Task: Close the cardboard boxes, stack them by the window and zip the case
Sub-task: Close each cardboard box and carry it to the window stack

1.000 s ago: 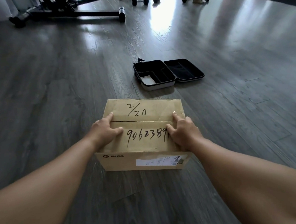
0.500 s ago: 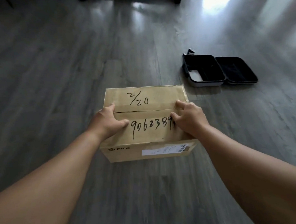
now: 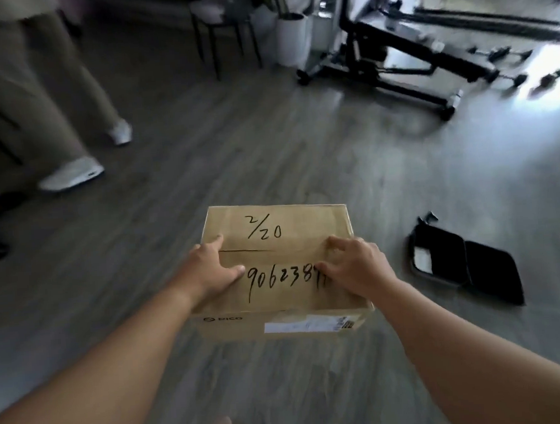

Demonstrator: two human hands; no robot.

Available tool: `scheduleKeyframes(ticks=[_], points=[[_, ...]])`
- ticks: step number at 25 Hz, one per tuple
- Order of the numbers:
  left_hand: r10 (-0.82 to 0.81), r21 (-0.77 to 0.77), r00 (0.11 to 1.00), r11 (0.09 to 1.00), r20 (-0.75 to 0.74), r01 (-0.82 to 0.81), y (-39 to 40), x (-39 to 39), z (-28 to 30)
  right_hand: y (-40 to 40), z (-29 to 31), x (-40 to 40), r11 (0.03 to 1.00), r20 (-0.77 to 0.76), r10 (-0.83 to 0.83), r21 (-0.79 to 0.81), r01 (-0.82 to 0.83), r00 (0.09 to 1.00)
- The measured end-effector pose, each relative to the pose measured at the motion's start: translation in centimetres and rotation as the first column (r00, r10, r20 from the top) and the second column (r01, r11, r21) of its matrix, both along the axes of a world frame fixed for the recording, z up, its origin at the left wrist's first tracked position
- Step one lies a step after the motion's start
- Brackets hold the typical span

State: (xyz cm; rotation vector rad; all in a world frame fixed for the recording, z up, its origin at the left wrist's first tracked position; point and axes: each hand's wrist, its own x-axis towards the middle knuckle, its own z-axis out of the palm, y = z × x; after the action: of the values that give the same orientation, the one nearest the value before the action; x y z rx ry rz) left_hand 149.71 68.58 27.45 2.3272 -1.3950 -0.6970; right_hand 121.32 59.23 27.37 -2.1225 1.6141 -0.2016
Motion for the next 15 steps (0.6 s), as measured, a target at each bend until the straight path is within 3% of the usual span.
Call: scheduleKeyframes(ticks=[3,7,15], points=[[0.148,-0.039,0.989,0.988,0.02,-0.147,6.2,2.9,9.3,1.9,9.8,4.5,0.985,0.006,0.17,-0.022,-0.17,0.985],[0.302,-0.106,0.953,0.948,-0.009,-0.302,16.4,7.3,17.2,7.1,18.0,12.0,0.919,0.021,0.386,-0.095,-0.383,0.922],[0.54,-0.14,0.842,0.833,-0.011,-0.536,41.2,18.0,23.6,25.1,24.9,29.9,0.77,0.006,0.635,-0.08,-0.633,0.772]])
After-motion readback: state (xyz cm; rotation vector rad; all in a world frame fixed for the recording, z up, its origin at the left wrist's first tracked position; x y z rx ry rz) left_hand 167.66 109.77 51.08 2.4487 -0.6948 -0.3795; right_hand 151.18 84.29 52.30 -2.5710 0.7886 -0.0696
